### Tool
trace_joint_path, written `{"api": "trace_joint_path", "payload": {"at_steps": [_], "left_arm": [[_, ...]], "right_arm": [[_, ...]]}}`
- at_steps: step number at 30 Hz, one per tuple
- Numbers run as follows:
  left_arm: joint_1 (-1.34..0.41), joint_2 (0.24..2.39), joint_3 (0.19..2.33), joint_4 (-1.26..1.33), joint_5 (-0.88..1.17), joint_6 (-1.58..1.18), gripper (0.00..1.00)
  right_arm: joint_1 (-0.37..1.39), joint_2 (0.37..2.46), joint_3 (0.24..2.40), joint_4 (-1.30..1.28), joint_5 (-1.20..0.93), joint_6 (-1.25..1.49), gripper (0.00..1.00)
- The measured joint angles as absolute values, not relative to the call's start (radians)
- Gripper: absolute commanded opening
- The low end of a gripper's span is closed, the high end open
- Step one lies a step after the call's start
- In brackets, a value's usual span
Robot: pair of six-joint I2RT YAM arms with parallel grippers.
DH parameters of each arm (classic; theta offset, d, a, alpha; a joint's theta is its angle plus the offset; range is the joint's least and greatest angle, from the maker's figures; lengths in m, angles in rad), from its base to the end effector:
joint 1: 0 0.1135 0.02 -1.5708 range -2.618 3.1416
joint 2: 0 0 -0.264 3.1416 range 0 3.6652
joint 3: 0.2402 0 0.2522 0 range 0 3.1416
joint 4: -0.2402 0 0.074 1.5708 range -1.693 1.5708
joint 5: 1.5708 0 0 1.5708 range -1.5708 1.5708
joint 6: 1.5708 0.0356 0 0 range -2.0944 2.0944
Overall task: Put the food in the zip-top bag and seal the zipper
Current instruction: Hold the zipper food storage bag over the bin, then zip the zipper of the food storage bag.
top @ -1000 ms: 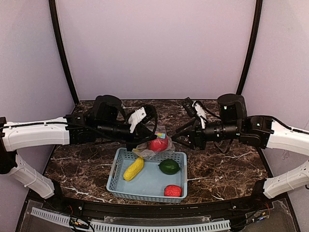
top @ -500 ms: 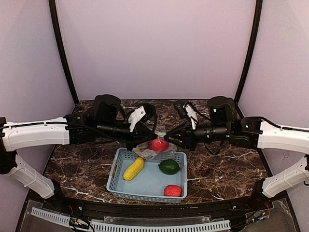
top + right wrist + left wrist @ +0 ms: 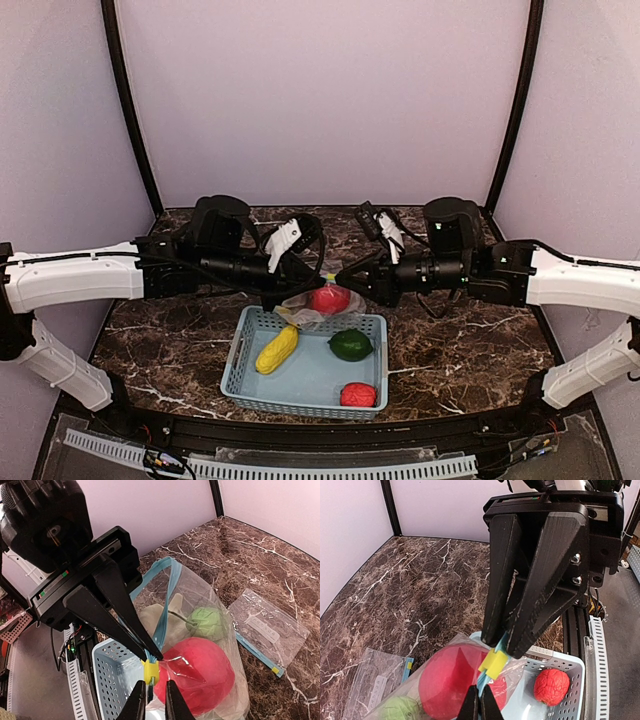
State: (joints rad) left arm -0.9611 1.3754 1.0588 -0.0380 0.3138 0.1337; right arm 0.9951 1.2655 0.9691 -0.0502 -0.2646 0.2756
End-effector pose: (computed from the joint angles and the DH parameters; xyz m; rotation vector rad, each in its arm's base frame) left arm 0.1750 -0.2697 0.3158 1.2234 1.5858 -0.8455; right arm 0.1525 0.2520 0.3143 -0.9043 1.8584 1.0778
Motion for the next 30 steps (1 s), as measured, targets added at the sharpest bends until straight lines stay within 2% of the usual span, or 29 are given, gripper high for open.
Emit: {"api": "trace_joint_path", "payload": {"at_steps": [5, 9, 10, 11, 12, 13, 15, 17, 20, 22, 25, 27, 30], "left_arm": [[-0.961, 1.375, 1.059, -0.038, 0.315, 0.134, 0.01], [-0.96, 1.375, 1.059, -0.038, 0.316, 0.134, 0.01], [-0.96, 1.375, 1.059, -0.038, 0.318, 0.134, 0.08], [-0.96, 1.375, 1.059, -0.038, 0.321, 0.134, 0.23], [-0.959, 1.375, 1.059, -0.039, 0.326, 0.133, 0.31], [-0.958, 1.375, 1.059, -0.039, 0.334, 0.139, 0.44], [-0.957, 1.375, 1.06, -0.039, 0.364, 0.132, 0.57], [-0.955, 1.374, 1.063, -0.043, 0.397, 0.132, 0.63], [-0.942, 1.374, 1.09, -0.057, 0.463, 0.118, 0.65], [-0.926, 1.374, 1.128, -0.07, 0.511, 0.11, 0.61], [-0.901, 1.378, 1.203, -0.094, 0.572, 0.102, 0.49], [-0.89, 1.389, 1.246, -0.11, 0.604, 0.098, 0.44], [-0.878, 1.417, 1.289, -0.135, 0.645, 0.104, 0.43]], "right_arm": [[0.995, 1.266, 0.97, -0.046, -0.265, 0.278, 0.0], [0.995, 1.266, 0.97, -0.044, -0.265, 0.274, 0.0], [0.995, 1.266, 0.97, -0.044, -0.265, 0.274, 0.0], [0.995, 1.266, 0.97, -0.044, -0.266, 0.273, 0.0], [0.995, 1.266, 0.97, -0.044, -0.266, 0.271, 0.0], [0.995, 1.266, 0.97, -0.045, -0.268, 0.269, 0.0], [0.995, 1.266, 0.97, -0.046, -0.273, 0.261, 0.0], [0.995, 1.266, 0.97, -0.047, -0.282, 0.248, 0.0], [0.994, 1.266, 0.97, -0.05, -0.313, 0.226, 0.0], [0.994, 1.266, 0.97, -0.054, -0.337, 0.213, 0.0], [0.992, 1.266, 0.97, -0.057, -0.37, 0.195, 0.0], [0.99, 1.266, 0.97, -0.061, -0.382, 0.187, 0.0], [0.988, 1.266, 0.97, -0.066, -0.392, 0.178, 0.0]]}}
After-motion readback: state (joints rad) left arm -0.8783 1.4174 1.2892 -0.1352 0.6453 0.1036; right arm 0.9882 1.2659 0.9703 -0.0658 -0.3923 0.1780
